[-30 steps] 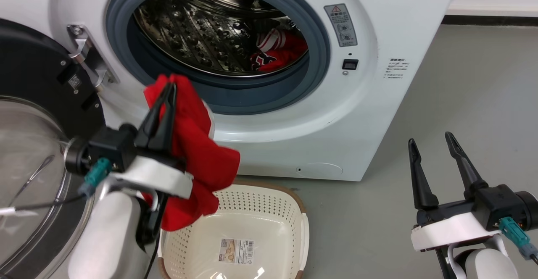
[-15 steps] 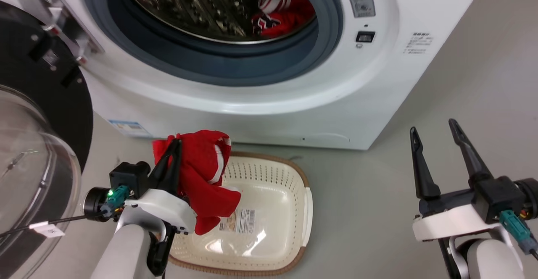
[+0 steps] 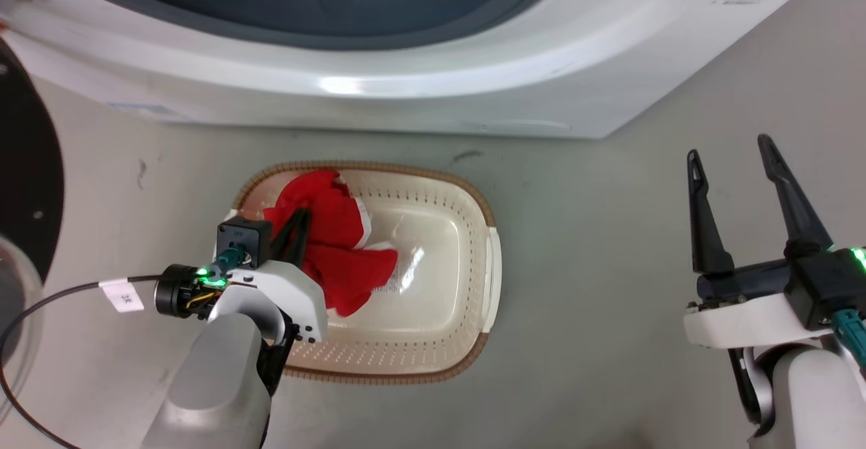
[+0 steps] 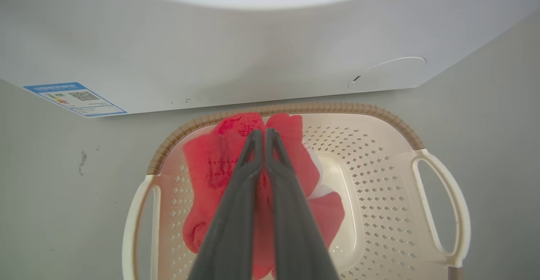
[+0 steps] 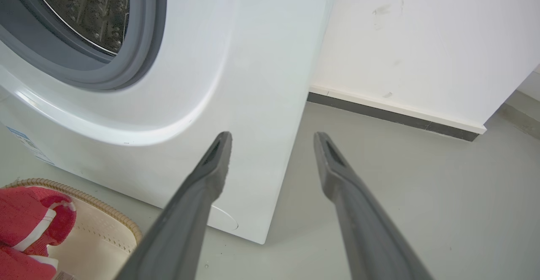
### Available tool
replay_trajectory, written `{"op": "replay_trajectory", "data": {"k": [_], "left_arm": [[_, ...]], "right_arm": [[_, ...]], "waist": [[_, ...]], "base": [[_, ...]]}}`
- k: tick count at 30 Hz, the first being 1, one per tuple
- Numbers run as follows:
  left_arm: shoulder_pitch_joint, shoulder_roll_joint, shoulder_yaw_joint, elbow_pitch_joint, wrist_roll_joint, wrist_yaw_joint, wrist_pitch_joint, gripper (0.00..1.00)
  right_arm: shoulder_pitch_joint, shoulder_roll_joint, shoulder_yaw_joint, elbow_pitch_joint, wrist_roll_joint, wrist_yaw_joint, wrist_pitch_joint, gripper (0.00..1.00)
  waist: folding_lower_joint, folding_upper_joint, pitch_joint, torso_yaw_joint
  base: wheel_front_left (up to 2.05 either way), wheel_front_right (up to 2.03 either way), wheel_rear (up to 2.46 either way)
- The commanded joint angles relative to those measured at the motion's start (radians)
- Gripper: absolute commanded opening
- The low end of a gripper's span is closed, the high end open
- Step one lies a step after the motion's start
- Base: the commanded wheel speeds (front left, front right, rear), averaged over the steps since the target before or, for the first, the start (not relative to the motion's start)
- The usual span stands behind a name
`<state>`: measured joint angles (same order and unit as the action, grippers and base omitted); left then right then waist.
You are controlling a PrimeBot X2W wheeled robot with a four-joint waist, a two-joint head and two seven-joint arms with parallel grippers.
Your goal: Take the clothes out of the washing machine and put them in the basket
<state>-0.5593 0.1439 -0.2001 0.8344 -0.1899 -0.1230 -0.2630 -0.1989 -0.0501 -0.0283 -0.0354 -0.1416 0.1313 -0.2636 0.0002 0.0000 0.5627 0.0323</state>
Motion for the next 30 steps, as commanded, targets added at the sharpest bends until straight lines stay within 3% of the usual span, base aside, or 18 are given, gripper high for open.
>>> {"op": "replay_trajectory", "data": {"k": [1, 9, 21, 22, 23, 30], "left_arm": [[-0.025, -0.003, 0.004, 0.035, 0.002, -0.001, -0.003, 0.0], [-0.122, -0.009, 0.028, 0.195, 0.013, 0.013, -0.003, 0.0], [-0.181, -0.025, 0.039, 0.302, 0.014, 0.025, -0.003, 0.0], [-0.185, -0.03, 0.039, 0.306, 0.012, 0.023, -0.003, 0.38], [-0.183, -0.035, 0.043, 0.307, 0.009, 0.022, -0.003, 1.0], [-0.123, -0.03, 0.046, 0.285, 0.019, 0.024, -0.003, 1.0]], "right_arm": [[-0.018, 0.0, -0.005, -0.007, -0.008, -0.001, -0.002, 1.0], [-0.054, 0.0, -0.021, -0.043, -0.021, -0.001, -0.002, 1.0], [-0.08, 0.0, -0.028, -0.073, -0.035, -0.001, -0.002, 1.0], [-0.081, 0.0, -0.025, -0.071, -0.036, -0.001, -0.002, 1.0], [-0.08, 0.0, -0.021, -0.068, -0.036, -0.001, -0.002, 1.0], [-0.066, 0.0, -0.013, -0.015, -0.03, -0.001, -0.002, 1.0]], "waist": [[-0.0002, 0.0, 0.071, -0.008], [-0.0002, 0.0, 0.171, -0.016], [-0.0002, 0.0, 0.248, -0.026], [-0.0002, 0.0, 0.246, -0.025], [-0.0002, 0.0, 0.24, -0.024], [-0.0002, 0.0, 0.155, -0.024]], "base": [[0.0, 0.0, 0.0], [0.0, 0.0, 0.0], [0.0, 0.0, 0.0], [0.0, 0.0, 0.0], [0.0, 0.0, 0.0], [0.0, 0.0, 0.0]]}}
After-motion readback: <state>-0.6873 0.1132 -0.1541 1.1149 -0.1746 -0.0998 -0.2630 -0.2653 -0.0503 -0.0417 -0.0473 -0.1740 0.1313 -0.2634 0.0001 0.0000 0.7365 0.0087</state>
